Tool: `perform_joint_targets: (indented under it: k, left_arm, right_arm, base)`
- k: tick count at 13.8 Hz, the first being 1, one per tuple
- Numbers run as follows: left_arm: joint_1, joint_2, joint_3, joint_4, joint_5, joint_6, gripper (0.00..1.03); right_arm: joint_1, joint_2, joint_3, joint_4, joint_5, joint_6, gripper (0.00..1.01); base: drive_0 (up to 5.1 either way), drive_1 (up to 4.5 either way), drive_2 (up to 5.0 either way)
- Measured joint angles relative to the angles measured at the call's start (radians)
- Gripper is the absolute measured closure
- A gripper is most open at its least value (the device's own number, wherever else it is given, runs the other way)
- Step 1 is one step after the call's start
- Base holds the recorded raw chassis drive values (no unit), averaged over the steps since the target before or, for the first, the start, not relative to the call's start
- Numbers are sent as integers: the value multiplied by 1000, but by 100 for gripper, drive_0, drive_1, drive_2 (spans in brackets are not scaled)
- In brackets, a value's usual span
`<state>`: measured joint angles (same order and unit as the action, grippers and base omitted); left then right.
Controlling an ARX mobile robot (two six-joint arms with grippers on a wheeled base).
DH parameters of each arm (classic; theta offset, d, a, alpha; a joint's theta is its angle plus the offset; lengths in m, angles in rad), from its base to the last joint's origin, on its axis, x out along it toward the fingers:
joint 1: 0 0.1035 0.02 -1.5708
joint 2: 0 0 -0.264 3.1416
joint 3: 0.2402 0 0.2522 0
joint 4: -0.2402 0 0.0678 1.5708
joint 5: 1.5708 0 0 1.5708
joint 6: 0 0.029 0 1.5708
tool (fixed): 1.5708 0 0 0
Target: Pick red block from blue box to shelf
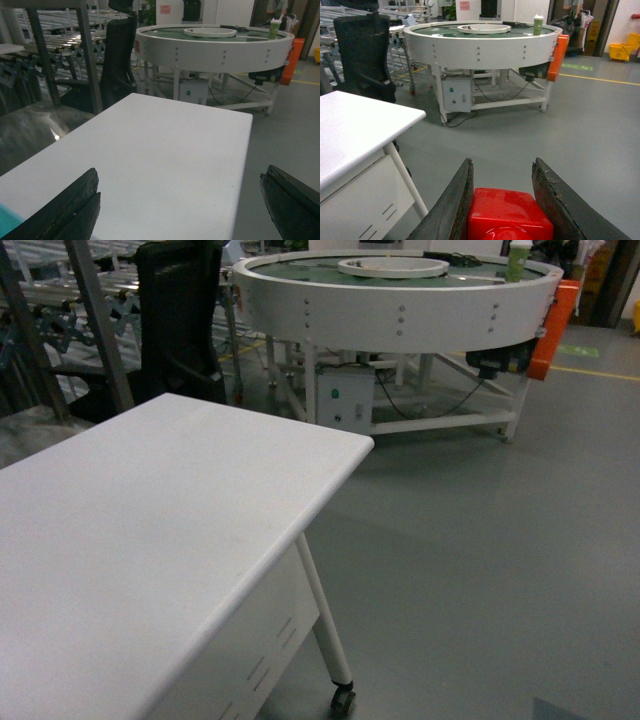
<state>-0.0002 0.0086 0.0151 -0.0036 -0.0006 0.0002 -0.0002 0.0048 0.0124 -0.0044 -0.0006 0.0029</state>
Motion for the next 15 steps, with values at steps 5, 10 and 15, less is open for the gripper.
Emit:
perform_joint_targets:
  k: [5,10,15]
  left_arm:
    - [0,0,0,0,0,0,5]
    - [0,0,0,0,0,0,5]
    - [0,0,0,0,0,0,5]
  right_arm:
    - [0,0,0,0,0,0,72]
    - [0,0,0,0,0,0,72]
    - [0,0,0,0,0,0,72]
  base:
    - [-142,-142,-142]
    - [-144,-144,-144]
    - [-144,-144,-144]
